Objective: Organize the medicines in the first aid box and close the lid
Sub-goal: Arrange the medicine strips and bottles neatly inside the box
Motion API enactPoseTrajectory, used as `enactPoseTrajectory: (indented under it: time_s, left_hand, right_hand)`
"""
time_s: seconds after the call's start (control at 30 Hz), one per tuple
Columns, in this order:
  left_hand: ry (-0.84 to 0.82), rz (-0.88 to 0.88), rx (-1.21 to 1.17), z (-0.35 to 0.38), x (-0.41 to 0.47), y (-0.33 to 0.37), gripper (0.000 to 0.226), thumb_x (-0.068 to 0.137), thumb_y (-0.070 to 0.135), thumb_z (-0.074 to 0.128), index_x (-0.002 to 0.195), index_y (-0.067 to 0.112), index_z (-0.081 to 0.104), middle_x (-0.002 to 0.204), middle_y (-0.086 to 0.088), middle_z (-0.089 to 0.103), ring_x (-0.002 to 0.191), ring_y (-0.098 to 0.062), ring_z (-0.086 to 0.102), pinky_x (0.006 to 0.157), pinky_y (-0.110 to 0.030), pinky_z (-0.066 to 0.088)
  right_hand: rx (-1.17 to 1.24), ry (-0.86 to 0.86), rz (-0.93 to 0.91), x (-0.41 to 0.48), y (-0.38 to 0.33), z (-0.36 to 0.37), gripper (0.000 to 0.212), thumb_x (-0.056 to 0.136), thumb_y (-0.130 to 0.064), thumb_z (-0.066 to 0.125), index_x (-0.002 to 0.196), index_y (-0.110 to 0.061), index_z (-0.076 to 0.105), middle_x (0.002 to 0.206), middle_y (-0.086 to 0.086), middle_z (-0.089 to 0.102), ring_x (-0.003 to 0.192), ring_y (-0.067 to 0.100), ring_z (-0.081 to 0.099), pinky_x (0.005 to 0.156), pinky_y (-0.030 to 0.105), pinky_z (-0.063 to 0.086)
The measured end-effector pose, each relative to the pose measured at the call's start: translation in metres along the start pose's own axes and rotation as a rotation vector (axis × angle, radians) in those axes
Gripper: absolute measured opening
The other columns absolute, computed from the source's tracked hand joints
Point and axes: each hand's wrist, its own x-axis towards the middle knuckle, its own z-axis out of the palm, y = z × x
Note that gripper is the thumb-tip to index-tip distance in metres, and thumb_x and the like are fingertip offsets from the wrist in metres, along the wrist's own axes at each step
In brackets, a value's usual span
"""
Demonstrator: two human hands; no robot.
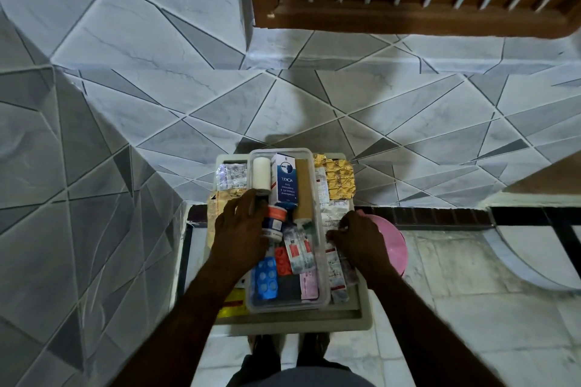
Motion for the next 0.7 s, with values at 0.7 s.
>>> enactPoseTrajectory:
  time_s: [0.7]
  left_hand:
    - [0.033,-0.554,-0.431,0.001,-0.049,-0.025,0.048,0.078,0.023,0.075,0.121,0.014,0.057,0.126,-0.011,0.05,0.104,-0.024,0.055,0.082,-0.028,0.047]
  right_hand:
    - [0.298,-0.144,0.177,-0.006,0.0,-0.009,0.017,0.079,-0.017,0.076,0.092,-0.011,0.068,0.085,0.005,0.072,0.072,0.02,0.071,0.07,0.04,0.061]
